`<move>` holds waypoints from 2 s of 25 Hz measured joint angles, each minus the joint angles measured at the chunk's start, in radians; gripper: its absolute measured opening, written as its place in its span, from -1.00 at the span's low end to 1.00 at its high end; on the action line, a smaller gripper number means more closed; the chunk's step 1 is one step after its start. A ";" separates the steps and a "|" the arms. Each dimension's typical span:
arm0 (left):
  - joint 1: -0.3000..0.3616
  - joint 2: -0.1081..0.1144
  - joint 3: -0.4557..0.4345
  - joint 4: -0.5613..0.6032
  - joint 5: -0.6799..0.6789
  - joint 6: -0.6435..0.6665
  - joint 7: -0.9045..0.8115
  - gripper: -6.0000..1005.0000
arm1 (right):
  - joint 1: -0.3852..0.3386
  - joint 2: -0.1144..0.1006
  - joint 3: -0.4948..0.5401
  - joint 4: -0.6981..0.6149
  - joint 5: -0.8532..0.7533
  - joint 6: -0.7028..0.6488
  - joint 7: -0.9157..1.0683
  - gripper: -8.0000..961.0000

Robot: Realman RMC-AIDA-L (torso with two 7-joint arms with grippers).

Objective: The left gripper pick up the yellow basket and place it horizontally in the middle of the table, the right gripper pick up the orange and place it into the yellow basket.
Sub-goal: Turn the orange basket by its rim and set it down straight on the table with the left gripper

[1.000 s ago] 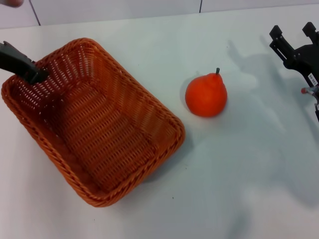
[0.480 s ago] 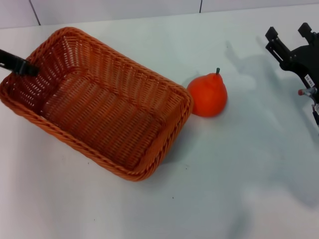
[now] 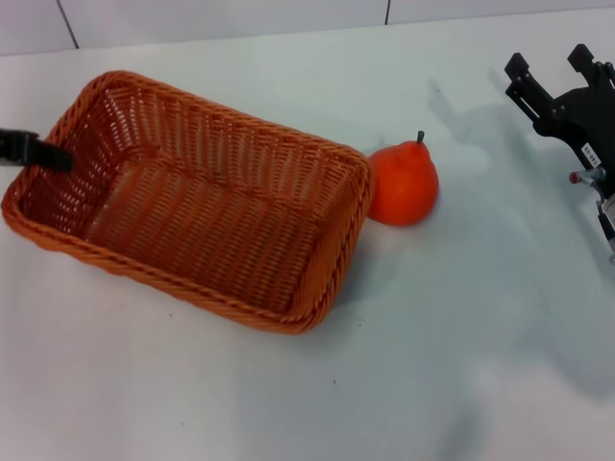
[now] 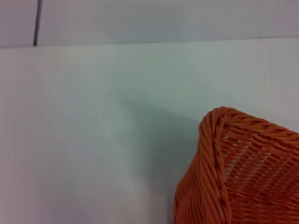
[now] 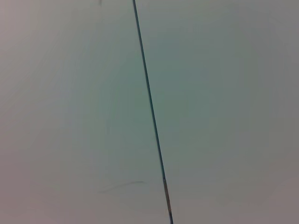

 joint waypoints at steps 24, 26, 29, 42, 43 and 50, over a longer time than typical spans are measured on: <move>0.089 0.022 -0.153 -0.083 -0.231 0.030 -0.034 -0.65 | 0.007 -0.002 0.000 0.004 -0.001 0.014 0.000 0.94; 0.103 0.015 -0.154 -0.080 -0.249 0.023 -0.036 -0.65 | 0.008 -0.002 0.000 0.002 -0.001 0.014 0.000 0.94; 0.124 0.001 -0.155 -0.073 -0.275 0.008 -0.038 -0.65 | 0.008 -0.002 0.000 0.001 -0.001 0.014 0.000 0.94; 0.200 -0.129 -0.154 0.063 -0.306 -0.115 -0.038 -0.65 | 0.003 -0.002 0.000 0.003 -0.001 0.014 0.000 0.94; 0.204 -0.134 -0.154 0.068 -0.306 -0.120 -0.038 -0.65 | 0.003 -0.001 0.000 0.003 -0.001 0.014 0.000 0.94; 0.234 -0.168 -0.154 0.091 -0.338 -0.149 -0.039 -0.65 | 0.002 -0.002 0.000 0.005 -0.001 0.014 0.000 0.94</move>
